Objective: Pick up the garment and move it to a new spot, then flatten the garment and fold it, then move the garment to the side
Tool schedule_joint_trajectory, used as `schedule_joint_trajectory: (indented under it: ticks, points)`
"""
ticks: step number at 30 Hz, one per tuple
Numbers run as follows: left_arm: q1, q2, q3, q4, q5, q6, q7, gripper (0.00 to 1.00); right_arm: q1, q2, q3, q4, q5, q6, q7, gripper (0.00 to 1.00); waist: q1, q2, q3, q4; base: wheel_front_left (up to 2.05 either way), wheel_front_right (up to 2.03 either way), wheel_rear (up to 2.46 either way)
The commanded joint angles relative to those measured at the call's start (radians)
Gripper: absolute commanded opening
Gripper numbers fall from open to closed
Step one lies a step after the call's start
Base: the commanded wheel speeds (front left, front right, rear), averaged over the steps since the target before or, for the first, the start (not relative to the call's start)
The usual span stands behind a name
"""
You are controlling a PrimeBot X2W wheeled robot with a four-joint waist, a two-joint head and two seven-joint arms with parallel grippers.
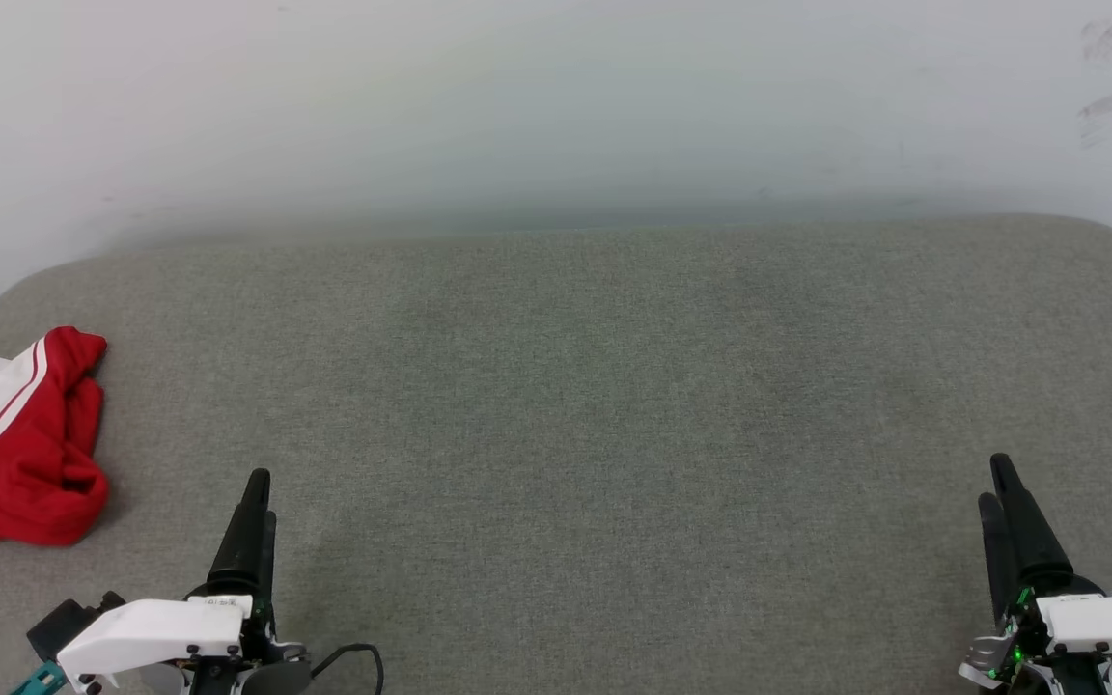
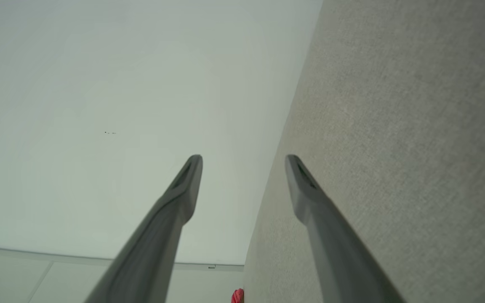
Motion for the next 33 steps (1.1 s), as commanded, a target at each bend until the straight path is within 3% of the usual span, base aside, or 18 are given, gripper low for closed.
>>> schedule_joint_trajectory:
  ticks: [1,23,33]
  points:
    - [-0.012,0.003,0.003,-0.031,0.039,0.008,-0.011,1.00,-0.013,-0.002,-0.006,-0.032,-0.041,0.000,-0.010,1.00,0.0000,-0.0001,0.000,0.000,0.00,0.00,0.00]
    - [0.031,0.004,-0.073,-0.134,0.477,0.133,-0.099,1.00,0.041,-0.002,0.032,-0.158,-0.515,0.000,-0.099,1.00,0.0000,-0.0001,0.000,0.002,0.00,0.00,0.00]
    - [0.051,0.004,-0.101,-0.153,0.657,0.158,-0.133,1.00,0.071,-0.002,0.042,-0.168,-0.684,0.000,-0.134,1.00,0.0000,-0.0001,-0.001,0.002,0.00,0.00,0.00]
